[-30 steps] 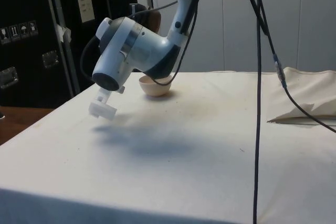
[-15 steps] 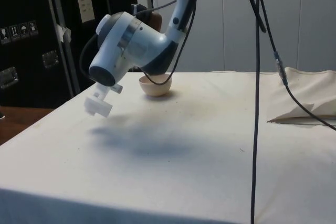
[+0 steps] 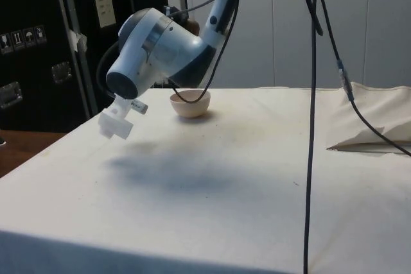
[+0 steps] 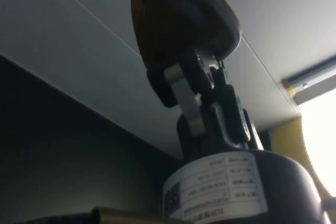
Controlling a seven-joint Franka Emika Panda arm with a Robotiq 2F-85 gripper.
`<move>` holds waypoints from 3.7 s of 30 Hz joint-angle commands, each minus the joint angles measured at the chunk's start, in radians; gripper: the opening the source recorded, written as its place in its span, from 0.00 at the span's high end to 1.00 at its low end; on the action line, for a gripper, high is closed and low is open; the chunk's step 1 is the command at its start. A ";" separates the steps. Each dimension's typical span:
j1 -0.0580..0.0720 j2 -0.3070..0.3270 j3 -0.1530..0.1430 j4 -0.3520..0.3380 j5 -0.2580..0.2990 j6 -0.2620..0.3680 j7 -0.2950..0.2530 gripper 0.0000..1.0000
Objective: Pour the coffee beans from the cup into the bowl.
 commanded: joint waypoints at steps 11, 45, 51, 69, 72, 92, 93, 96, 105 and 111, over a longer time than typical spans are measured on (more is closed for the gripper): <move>-0.015 -0.020 0.006 -0.002 0.039 0.057 0.018 1.00; -0.047 -0.068 0.003 -0.002 0.148 0.203 0.057 1.00; -0.053 -0.074 0.001 -0.003 0.159 0.230 0.062 1.00; -0.067 -0.086 0.002 -0.006 0.180 0.304 0.077 1.00; -0.066 -0.087 0.001 -0.008 0.184 0.309 0.080 1.00; -0.067 -0.114 0.005 -0.035 0.238 0.362 0.120 1.00; -0.067 -0.116 0.005 -0.037 0.242 0.367 0.122 1.00; -0.069 -0.122 0.005 -0.042 0.251 0.378 0.128 1.00; -0.063 -0.125 -0.003 -0.039 0.275 0.388 0.134 1.00; -0.070 -0.154 0.003 -0.058 0.297 0.416 0.143 1.00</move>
